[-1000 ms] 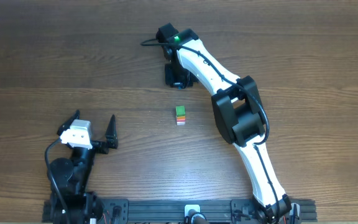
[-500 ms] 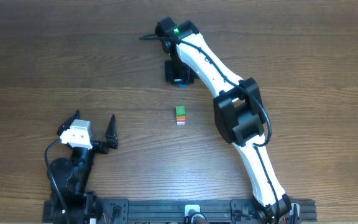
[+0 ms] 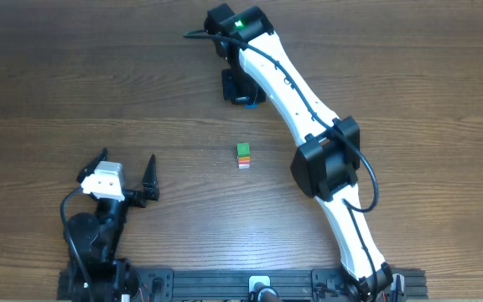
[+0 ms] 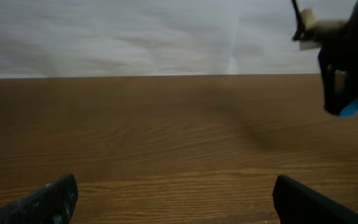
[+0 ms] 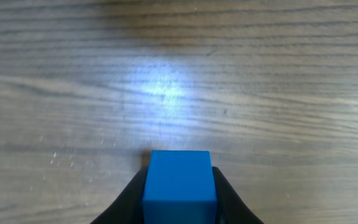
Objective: Stack Cubes
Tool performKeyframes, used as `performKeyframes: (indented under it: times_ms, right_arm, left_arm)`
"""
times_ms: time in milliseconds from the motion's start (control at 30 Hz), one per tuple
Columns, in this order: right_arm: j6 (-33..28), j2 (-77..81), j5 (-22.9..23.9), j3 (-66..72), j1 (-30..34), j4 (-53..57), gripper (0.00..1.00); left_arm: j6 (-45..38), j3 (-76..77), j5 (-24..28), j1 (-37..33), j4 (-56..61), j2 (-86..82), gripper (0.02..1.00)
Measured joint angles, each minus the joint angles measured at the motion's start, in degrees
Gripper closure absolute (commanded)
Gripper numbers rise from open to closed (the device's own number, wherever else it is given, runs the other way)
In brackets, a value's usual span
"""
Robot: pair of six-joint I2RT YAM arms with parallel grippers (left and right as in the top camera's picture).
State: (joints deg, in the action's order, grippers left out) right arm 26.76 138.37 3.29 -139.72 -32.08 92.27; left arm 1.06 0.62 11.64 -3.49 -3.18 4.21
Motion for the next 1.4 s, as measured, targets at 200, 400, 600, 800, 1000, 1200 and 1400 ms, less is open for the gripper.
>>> performKeyframes:
  times_ms: [200, 400, 600, 800, 1000, 1200, 1400]
  right_arm:
    - [0.5, -7.3, 2.0, 0.0, -3.2, 3.7, 0.798]
    - [1.8, -14.2, 2.8, 0.2, -6.0, 4.7, 0.807]
    - [4.0, -20.0, 3.0, 10.6, -7.1, 2.3, 0.803]
    - [6.1, -30.1, 2.7, 31.4, -7.3, -9.3, 0.801]
    - [6.8, -36.7, 0.4, 44.3, -7.5, -16.9, 0.792]
    - [4.7, -36.5, -1.4, 47.3, -7.8, -19.8, 0.785]
    - [2.8, -35.7, -2.4, 47.3, -8.1, -19.7, 0.785]
  left_arm:
    - [0.0, 0.0, 0.0, 0.0, 0.0, 0.0, 0.02]
    - [0.0, 0.0, 0.0, 0.0, 0.0, 0.0, 0.018]
    - [0.0, 0.0, 0.0, 0.0, 0.0, 0.0, 0.02]
    - [0.0, 0.0, 0.0, 0.0, 0.0, 0.0, 0.018]
    - [0.0, 0.0, 0.0, 0.0, 0.0, 0.0, 0.018]
    - [0.0, 0.0, 0.0, 0.0, 0.0, 0.0, 0.018]
    - [0.0, 0.0, 0.0, 0.0, 0.0, 0.0, 0.018]
